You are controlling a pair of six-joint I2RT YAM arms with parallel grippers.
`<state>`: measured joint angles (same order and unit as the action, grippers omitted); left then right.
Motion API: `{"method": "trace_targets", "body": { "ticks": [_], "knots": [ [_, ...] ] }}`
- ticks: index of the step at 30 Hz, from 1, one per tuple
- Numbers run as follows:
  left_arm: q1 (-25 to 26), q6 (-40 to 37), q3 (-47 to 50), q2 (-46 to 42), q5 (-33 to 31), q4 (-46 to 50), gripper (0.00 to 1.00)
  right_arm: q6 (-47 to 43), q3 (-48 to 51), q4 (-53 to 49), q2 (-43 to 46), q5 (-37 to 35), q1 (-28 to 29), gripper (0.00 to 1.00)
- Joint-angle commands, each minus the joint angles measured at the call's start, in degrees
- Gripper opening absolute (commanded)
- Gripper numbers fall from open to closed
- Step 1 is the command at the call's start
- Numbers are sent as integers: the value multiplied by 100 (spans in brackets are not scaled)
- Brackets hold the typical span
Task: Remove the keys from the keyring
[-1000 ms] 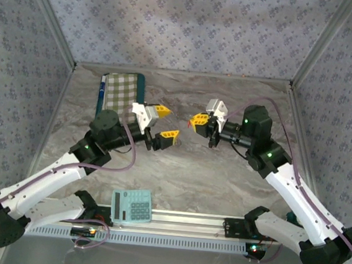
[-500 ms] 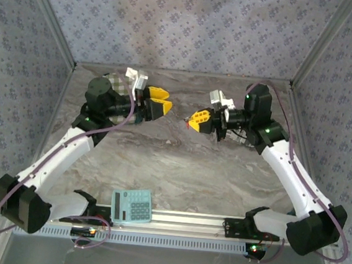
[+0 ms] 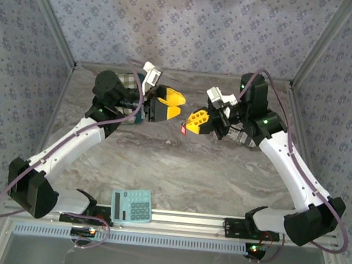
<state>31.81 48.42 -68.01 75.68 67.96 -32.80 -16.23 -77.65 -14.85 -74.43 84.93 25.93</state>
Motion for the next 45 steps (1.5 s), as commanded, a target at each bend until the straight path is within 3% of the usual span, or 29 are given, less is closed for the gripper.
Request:
{"method": "trace_targets", "body": {
  "ticks": [1,7,12,28,37,40,45],
  "knots": [
    [101,151,-178,11,408,-99,73,-117,-244,-141,-80,217,26,0],
    [93,-356,-4,-187,353,486,63,-56,-333,-133,-90,55,48,0],
    [53,-825,227,-435,70,759,63,534,-86,600,37,-381,11,0],
    [146,-905,517,-414,-29,461,61,860,-106,898,-8,-538,33,0],
    [252,-988,511,-326,-96,318,45,889,-69,906,-44,-600,52,0],
    [262,-1027,517,-335,-108,300,32,891,-71,918,-42,-617,61,0],
    [257,-1050,530,-343,-151,318,19,889,-58,935,-38,-669,62,0]
  ]
}}
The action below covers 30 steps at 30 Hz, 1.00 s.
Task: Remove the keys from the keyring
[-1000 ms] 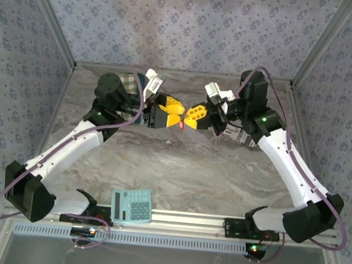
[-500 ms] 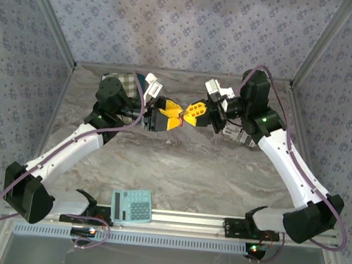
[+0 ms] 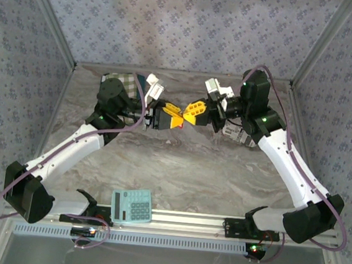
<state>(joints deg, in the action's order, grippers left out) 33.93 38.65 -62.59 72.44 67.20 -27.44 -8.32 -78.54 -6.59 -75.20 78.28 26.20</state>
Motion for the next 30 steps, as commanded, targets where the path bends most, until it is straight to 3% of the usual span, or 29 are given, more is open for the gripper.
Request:
{"method": "trace_targets", "body": {
  "ticks": [1,5,10,16,23,30],
  "knots": [
    [45,-87,-12,-20,-75,-219,14,102,40,105,30,-13,29,0],
    [45,-218,12,-88,-155,-87,0,94,66,90,50,-139,26,0],
    [27,-575,40,-245,-492,386,0,-134,114,-233,165,-883,25,0],
    [-141,-715,146,-466,-996,699,0,-658,367,-526,577,-3091,227,0],
    [-205,-799,127,-483,-1208,978,0,-1850,732,-557,1091,-5841,1263,0],
    [-222,-685,106,-463,-1200,910,0,-3152,1163,-347,1299,-7391,2087,0]
  ]
}}
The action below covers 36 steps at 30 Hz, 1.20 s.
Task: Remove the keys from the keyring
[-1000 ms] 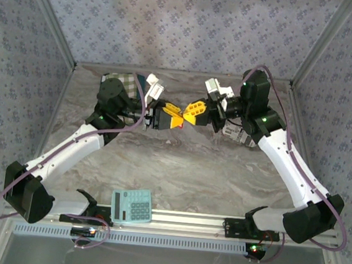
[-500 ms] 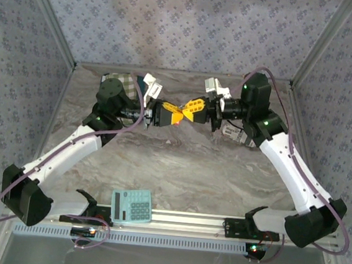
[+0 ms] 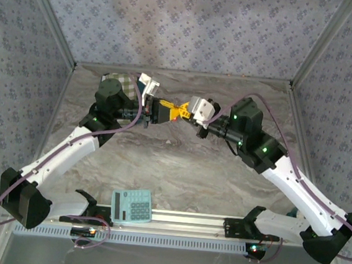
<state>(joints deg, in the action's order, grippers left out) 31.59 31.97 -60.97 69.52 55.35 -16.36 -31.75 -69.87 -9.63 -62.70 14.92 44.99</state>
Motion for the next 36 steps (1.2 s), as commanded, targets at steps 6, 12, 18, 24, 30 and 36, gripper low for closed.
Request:
{"method": "trace_targets", "body": {
  "ticks": [6,12,18,24,30,36],
  "knots": [
    [-21,107,-21,-201,96,-314,0,-1752,946,439,293,-1424,321,0],
    [3,208,-31,-164,251,-421,0,-2406,1207,861,243,-1977,551,0],
    [333,-83,-317,116,420,75,0,-2210,1132,1560,65,-2047,782,0],
    [315,-137,-286,115,317,171,0,-1785,1131,1832,191,-1745,856,0],
    [208,-110,-159,14,-14,52,0,-1297,1226,1665,456,-1492,1026,0],
    [136,41,-15,-26,-275,-199,0,-1238,1320,1648,565,-1573,1258,0]
  ]
}}
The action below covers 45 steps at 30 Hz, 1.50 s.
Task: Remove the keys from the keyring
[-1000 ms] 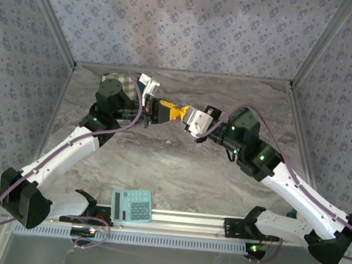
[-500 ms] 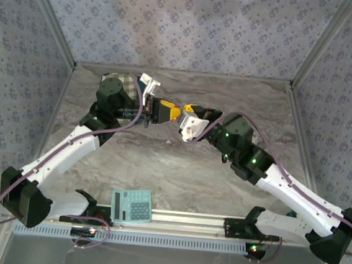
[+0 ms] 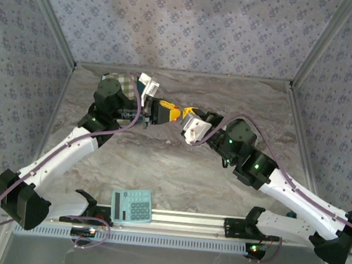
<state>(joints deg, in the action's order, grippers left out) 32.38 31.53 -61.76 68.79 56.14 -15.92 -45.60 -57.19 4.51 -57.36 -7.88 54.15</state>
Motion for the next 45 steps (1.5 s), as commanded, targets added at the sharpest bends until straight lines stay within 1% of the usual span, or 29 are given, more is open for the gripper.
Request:
{"method": "trace_targets", "body": {
  "ticks": [1,8,14,20,23,26,30,32,34,37,42,45],
  "knots": [
    [53,82,59,46,-357,-238,0,169,52,268,44,702,371,0],
    [93,46,15,134,-323,-122,0,219,-127,486,-166,295,572,0],
    [111,83,45,125,-341,-174,0,-82,-130,436,-305,147,741,0],
    [109,241,67,95,-322,-442,0,-479,24,117,-312,256,738,0],
    [113,223,29,129,-320,-336,0,-337,4,86,-199,485,614,0],
    [156,133,15,161,-393,-126,21,-201,-113,161,-138,625,440,0],
    [190,36,86,161,-402,3,34,-159,-297,290,-126,733,243,0],
    [198,-1,94,154,-395,69,35,-177,-334,367,-126,729,181,0],
    [215,-55,103,128,-367,122,44,-189,-370,404,-135,717,138,0],
    [248,-199,120,60,-393,255,61,-200,-422,417,-150,728,102,0],
    [326,-560,155,-96,-393,573,76,-227,-518,444,-190,636,33,0],
    [390,-778,235,-209,-443,666,82,-289,-620,445,-253,504,-2,0]
  ]
}}
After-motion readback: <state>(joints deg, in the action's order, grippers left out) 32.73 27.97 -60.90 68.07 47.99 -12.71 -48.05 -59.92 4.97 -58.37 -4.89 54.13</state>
